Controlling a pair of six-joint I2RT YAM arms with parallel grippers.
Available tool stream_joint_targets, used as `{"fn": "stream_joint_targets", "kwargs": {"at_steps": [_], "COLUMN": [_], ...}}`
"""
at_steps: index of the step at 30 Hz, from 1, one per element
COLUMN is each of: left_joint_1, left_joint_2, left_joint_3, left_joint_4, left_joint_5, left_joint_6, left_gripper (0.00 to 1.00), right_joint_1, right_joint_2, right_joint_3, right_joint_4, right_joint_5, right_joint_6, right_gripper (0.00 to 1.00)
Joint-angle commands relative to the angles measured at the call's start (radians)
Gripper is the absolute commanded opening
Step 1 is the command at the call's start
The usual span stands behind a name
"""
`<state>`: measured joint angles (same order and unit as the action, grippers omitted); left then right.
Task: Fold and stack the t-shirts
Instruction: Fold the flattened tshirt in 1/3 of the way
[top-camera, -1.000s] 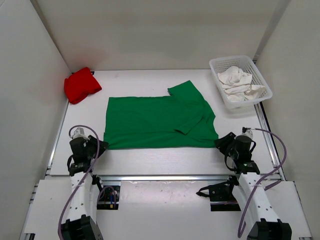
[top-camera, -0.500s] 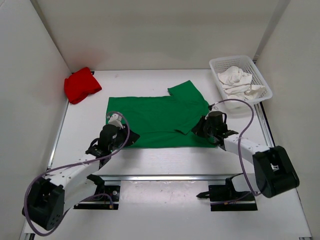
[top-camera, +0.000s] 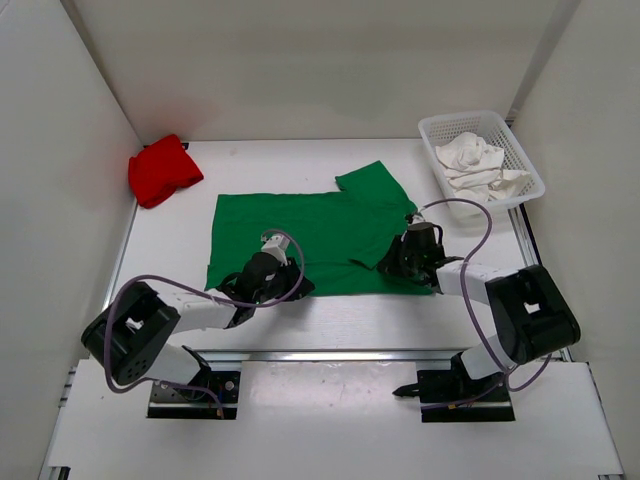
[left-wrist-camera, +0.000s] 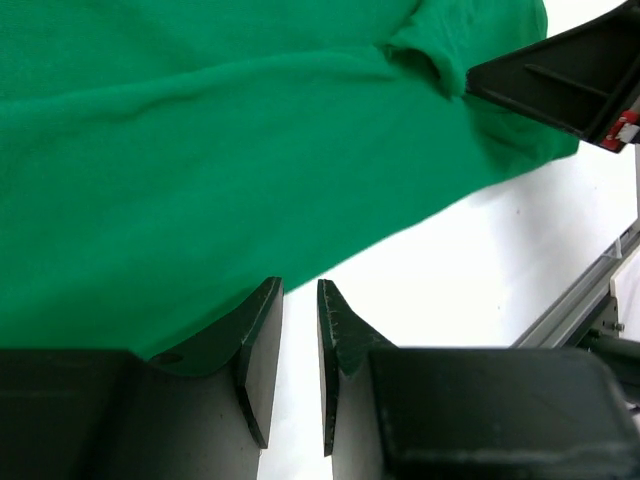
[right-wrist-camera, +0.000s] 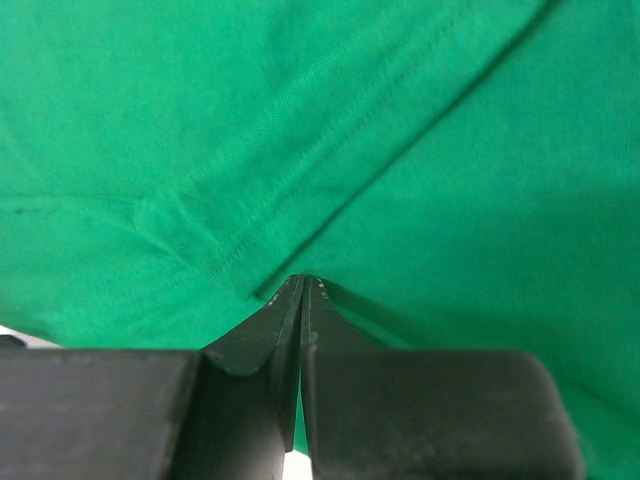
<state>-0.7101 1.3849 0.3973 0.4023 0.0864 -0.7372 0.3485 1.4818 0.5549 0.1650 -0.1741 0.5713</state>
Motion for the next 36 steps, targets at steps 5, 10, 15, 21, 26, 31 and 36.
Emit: {"fn": "stream_joint_targets", "kwargs": {"at_steps": [5,10,15,21,26,31,36], "left_joint_1": [0.024,0.031,0.024,0.032,0.020,0.005,0.017], "left_joint_2": [0.034,0.040,0.049,0.046,-0.020,0.016,0.014], "left_joint_3": [-0.026,-0.043,-0.043,-0.045,-0.035,-0.005,-0.015], "left_joint_4": [0.116,0.124,0.125,0.106,0.067,0.079,0.087], "left_joint_5": [0.012,0.024,0.022,0.049,0.013,0.032,0.033], "left_joint_6": [-0.028,-0.031,-0.037,-0.042,-0.033,-0.033,-0.034], "left_gripper": [0.32,0.32,0.32,0.31,0.32,0.31,0.32], "right_joint_1": [0.001,-0.003,-0.032,-0.092,-0.065,-0.014,-0.022], "right_joint_2": [0.057,0.097,0.149,0.316,0.166,0.017,-0.005], "right_joint_3": [0.042,0.085,0.212,0.557,0.452,0.165,0.063], "right_joint_4": [0.080,0.090,0.090,0.029,-0.021,0.053,0.080], "right_joint_5": [-0.010,-0.024,-0.051,-0.163,-0.108,-0.039,-0.062], "right_joint_6": [-0.011,-0.016,-0.011,0.019,-0.039,-0.027,-0.031], "right_gripper": [0.00,0.00,0.00,0.00,0.00,0.00,0.00]}}
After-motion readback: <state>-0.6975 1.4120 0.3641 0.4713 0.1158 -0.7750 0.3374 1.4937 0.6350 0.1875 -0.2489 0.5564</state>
